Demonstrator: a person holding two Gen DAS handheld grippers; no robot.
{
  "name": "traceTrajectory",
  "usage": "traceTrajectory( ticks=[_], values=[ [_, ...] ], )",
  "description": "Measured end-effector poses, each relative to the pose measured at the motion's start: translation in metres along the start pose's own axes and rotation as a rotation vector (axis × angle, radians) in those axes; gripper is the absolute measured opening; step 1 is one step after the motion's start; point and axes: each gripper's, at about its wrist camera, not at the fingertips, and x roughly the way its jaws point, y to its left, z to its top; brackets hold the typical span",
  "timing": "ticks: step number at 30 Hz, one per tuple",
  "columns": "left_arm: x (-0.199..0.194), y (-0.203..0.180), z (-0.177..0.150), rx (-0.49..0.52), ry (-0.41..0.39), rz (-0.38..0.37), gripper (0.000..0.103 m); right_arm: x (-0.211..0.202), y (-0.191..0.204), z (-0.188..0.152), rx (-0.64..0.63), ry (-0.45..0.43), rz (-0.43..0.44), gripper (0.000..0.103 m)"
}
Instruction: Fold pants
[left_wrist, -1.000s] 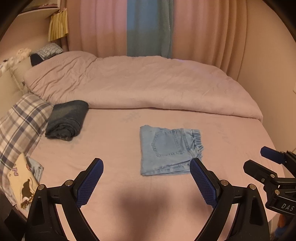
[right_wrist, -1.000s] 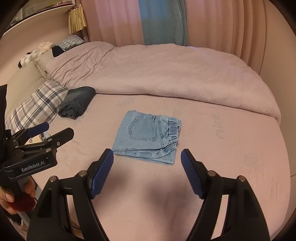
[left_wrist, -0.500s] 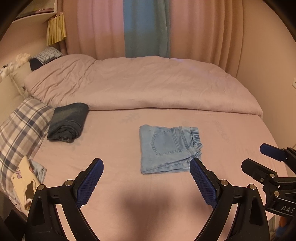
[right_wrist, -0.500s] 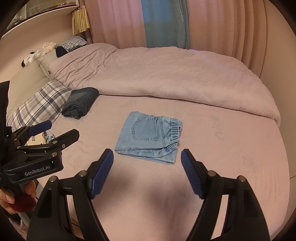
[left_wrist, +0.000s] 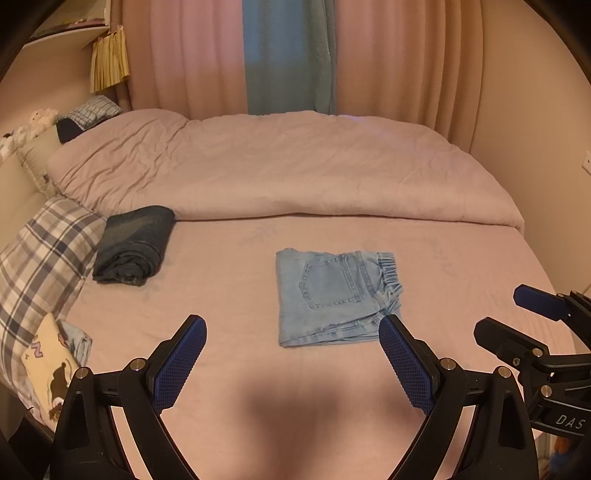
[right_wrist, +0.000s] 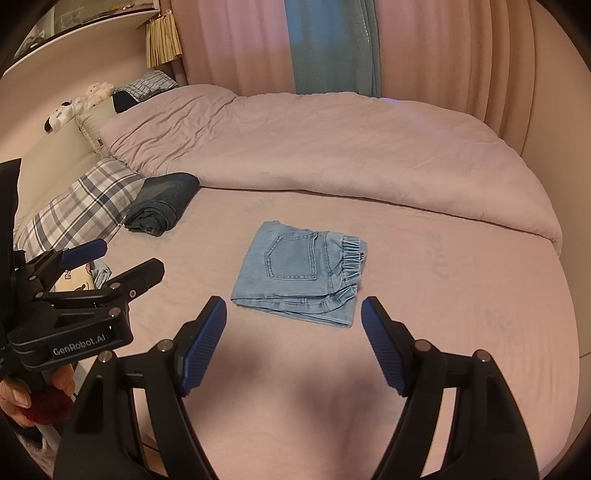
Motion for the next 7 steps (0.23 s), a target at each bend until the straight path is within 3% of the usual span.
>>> traceTrajectory(
  ticks=[7],
  values=[
    [-0.0006, -0.0011, 0.0007, 0.000, 0.001, -0.007, 0.094, -0.0004, 0.0010, 0.0001, -0.008, 0.000, 0.003, 0.075]
  ],
)
